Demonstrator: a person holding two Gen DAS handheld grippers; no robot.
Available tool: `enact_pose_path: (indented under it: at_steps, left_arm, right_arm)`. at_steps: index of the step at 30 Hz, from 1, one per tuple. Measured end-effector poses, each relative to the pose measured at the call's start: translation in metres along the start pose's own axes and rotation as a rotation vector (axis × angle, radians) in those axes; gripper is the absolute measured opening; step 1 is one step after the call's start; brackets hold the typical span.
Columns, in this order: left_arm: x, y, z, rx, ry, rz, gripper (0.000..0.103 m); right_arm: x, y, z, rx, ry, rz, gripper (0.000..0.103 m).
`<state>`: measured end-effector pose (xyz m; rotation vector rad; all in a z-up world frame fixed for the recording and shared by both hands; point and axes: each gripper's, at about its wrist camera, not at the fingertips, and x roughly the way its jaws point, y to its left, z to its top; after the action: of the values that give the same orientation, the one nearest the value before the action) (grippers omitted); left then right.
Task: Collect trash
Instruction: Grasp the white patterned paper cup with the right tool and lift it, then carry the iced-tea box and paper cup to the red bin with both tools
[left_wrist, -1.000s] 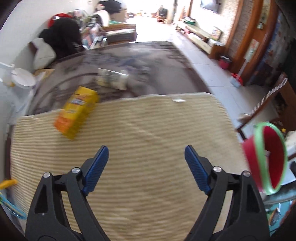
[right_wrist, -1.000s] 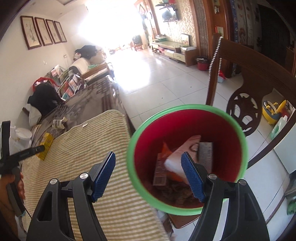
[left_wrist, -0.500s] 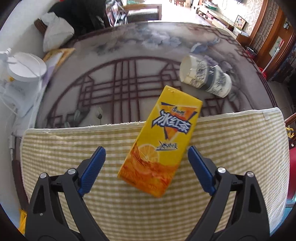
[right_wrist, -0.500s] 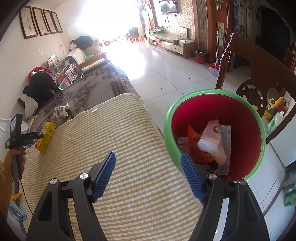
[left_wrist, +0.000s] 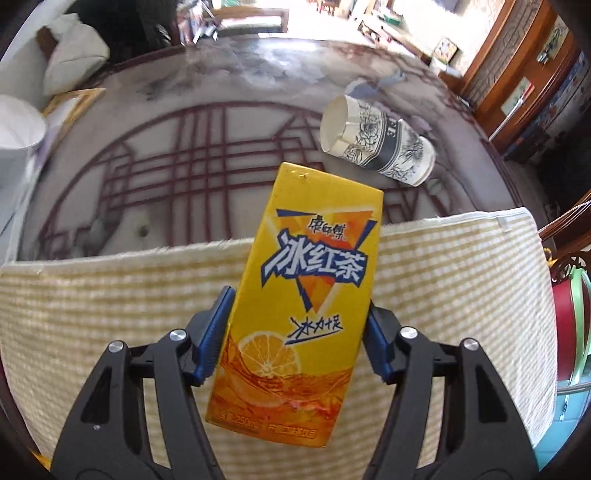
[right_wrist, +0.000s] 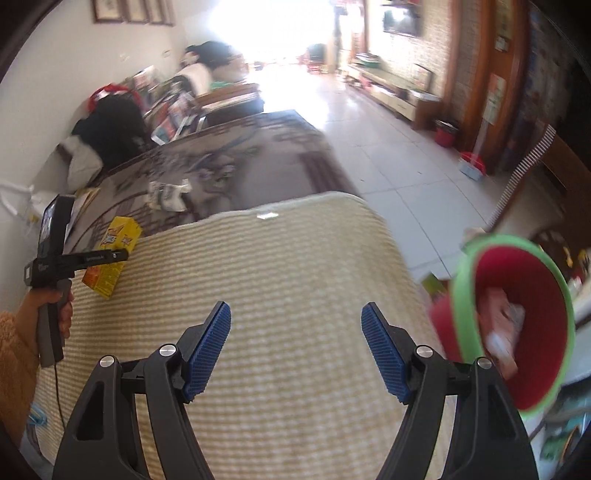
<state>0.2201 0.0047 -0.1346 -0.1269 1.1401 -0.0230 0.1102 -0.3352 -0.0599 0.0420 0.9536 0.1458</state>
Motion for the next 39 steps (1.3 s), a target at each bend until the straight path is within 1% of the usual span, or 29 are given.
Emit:
enact_pose_path:
  at_steps: [3,4,9,12,14,17,18,20,22,23,26,27,28,29,30,32,35,39]
  left_arm:
    - [-0.022,0.005,-0.023,-0.013,-0.029,-0.016,0.062]
    - [-0.029,0.008,-0.036,-0.020,-0.034,-0.010,0.062]
    - [-0.048,0.023,-0.085,-0.087,-0.007,0.021,0.062]
    - [-0.056,0.031,-0.106,-0.104,0.002,0.042,0.062]
    - [-0.056,0.037,-0.114,-0.115,0.014,0.046,0.062]
    - [-0.051,0.047,-0.119,-0.151,0.033,0.049,0.062]
    - [-0.050,0.051,-0.120,-0.159,0.039,0.051,0.063]
    - [-0.048,0.059,-0.123,-0.183,0.047,0.056,0.063]
    - [-0.049,0.064,-0.125,-0.201,0.041,0.045,0.063]
    - [-0.050,0.066,-0.125,-0.202,0.041,0.052,0.063]
    - [-0.047,0.065,-0.123,-0.198,0.039,0.055,0.063]
    - [-0.045,0.061,-0.123,-0.195,0.039,0.058,0.063]
    - [-0.045,0.061,-0.123,-0.192,0.038,0.061,0.063]
    - [-0.045,0.060,-0.123,-0.190,0.037,0.063,0.063]
    - [-0.044,0.060,-0.123,-0.188,0.037,0.065,0.063]
    - [-0.045,0.057,-0.125,-0.179,0.038,0.072,0.063]
    - [-0.043,0.053,-0.122,-0.173,0.040,0.080,0.063]
    - [-0.042,0.052,-0.121,-0.181,0.039,0.077,0.063]
  right_arm:
    - [0.031,0.040,0.034,-0.115,0.001,0.047,0.071]
    - [0.043,0.052,0.044,-0.152,0.002,0.060,0.071]
    - [0.106,0.127,0.101,-0.343,0.006,0.104,0.071]
    - [0.143,0.162,0.122,-0.423,0.026,0.105,0.071]
    - [0.171,0.184,0.132,-0.488,0.047,0.091,0.071]
    - [0.200,0.208,0.140,-0.565,0.061,0.071,0.071]
    - [0.212,0.217,0.142,-0.604,0.073,0.052,0.071]
    - [0.230,0.229,0.141,-0.669,0.118,0.018,0.071]
    - [0.244,0.235,0.140,-0.715,0.139,0.007,0.071]
    - [0.249,0.236,0.139,-0.728,0.148,0.001,0.071]
    - [0.264,0.237,0.137,-0.746,0.168,-0.031,0.066]
    - [0.265,0.237,0.136,-0.753,0.151,-0.044,0.056]
    - [0.265,0.238,0.136,-0.756,0.149,-0.040,0.053]
    - [0.264,0.238,0.136,-0.755,0.148,-0.038,0.044]
    - [0.262,0.237,0.138,-0.743,0.147,-0.026,0.040]
    - [0.256,0.231,0.141,-0.699,0.138,-0.002,0.040]
    - [0.239,0.220,0.145,-0.607,0.129,0.059,0.040]
    - [0.197,0.200,0.137,-0.482,0.111,0.202,0.040]
